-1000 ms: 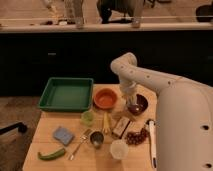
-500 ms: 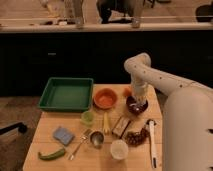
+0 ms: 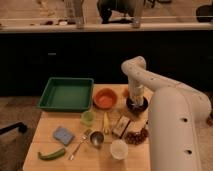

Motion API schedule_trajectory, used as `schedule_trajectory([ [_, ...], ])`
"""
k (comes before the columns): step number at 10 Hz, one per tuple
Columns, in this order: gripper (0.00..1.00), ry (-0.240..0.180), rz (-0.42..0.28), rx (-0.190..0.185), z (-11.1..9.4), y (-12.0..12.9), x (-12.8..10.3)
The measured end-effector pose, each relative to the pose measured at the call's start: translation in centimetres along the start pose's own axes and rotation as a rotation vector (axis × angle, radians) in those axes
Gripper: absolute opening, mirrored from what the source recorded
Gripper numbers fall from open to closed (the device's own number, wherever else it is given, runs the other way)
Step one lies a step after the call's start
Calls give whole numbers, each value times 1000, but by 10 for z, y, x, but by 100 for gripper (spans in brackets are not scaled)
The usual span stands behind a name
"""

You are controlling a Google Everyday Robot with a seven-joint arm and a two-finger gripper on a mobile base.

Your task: Wipe purple bowl with towel

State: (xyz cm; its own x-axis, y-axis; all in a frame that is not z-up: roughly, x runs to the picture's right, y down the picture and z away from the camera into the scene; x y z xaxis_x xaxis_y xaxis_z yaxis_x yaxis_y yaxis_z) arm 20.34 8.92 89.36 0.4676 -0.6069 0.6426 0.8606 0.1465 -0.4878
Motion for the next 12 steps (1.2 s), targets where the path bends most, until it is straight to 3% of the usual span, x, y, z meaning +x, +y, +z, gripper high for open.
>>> schedule_trajectory([
  [3,0,24,-58,-21,-14,-14,-8],
  [6,0,46,-48,-25,-26,0,-21],
  [12,0,-8,19,-16,4,33,-25],
])
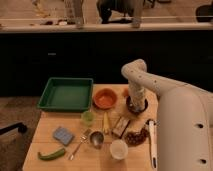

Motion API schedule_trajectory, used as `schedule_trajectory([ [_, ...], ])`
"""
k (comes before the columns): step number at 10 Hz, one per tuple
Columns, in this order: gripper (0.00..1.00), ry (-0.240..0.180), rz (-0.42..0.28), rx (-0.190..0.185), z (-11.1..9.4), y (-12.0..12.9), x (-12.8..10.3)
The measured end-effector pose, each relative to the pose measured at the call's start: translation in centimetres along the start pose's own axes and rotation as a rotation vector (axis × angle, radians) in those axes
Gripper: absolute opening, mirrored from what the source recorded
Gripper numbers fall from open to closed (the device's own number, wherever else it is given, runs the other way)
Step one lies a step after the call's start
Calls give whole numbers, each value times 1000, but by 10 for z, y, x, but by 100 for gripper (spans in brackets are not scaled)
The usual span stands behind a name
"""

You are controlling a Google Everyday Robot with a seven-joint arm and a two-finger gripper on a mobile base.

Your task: Wipe purple bowl with towel

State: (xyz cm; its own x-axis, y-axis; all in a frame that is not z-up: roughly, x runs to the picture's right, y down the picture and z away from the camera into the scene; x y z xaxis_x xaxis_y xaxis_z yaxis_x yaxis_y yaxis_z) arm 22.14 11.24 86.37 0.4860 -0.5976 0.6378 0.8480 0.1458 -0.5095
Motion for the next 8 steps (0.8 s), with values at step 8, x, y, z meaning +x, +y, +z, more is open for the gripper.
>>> schedule_trajectory([
  [8,0,20,-83,-16,-13,-35,23],
])
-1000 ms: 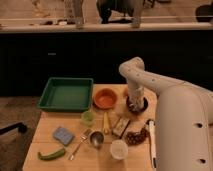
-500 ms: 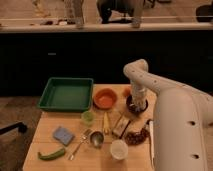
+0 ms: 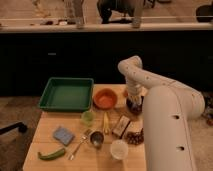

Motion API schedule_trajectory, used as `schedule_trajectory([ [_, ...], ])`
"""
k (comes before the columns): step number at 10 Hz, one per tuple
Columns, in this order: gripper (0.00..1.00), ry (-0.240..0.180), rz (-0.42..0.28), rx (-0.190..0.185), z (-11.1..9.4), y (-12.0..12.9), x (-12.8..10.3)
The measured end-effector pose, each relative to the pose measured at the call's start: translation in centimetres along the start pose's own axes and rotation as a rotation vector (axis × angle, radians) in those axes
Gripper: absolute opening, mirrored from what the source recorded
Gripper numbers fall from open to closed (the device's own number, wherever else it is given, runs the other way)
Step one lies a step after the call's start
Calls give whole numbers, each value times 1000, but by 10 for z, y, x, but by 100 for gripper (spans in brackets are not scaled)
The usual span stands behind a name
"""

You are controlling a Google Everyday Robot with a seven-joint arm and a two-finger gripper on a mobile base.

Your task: Wipe purple bowl with towel

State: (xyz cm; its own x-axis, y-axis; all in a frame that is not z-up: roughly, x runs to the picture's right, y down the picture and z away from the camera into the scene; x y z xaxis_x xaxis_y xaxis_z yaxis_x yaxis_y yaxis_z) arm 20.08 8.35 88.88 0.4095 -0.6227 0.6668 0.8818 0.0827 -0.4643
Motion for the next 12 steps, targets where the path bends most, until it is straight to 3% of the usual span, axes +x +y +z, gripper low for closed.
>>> schedule_trajectory([
  [4,0,39,-52,-2,-16,-10,-22],
  [7,0,37,-38,1,-12,4,-37],
  [12,0,8,21,-2,-2,26,-20],
])
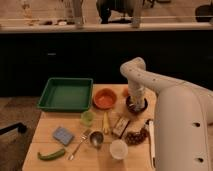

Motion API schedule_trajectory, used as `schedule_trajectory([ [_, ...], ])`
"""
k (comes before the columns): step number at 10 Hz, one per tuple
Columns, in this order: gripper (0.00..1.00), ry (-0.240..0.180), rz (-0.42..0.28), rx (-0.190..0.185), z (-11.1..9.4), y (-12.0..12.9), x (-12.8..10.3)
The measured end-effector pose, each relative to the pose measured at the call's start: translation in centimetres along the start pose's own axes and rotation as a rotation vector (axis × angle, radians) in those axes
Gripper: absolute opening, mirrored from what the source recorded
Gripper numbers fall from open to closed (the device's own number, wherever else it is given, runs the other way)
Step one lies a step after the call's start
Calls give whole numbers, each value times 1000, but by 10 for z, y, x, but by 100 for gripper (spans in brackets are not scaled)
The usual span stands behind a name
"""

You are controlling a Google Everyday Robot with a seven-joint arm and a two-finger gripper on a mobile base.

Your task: Wipe purple bowl with towel

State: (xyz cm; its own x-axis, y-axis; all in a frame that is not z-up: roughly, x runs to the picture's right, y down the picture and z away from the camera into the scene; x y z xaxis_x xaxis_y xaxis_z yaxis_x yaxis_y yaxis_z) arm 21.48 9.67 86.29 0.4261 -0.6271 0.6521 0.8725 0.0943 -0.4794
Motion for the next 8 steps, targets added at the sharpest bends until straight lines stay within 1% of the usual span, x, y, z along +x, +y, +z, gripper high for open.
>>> schedule_trajectory([
  [2,0,5,-2,-2,-3,-1,4],
  [3,0,25,-11,-7,-9,-2,4],
  [5,0,80,-51,-3,-40,-20,-9],
  [8,0,148,-132,7,-71,-52,-30],
])
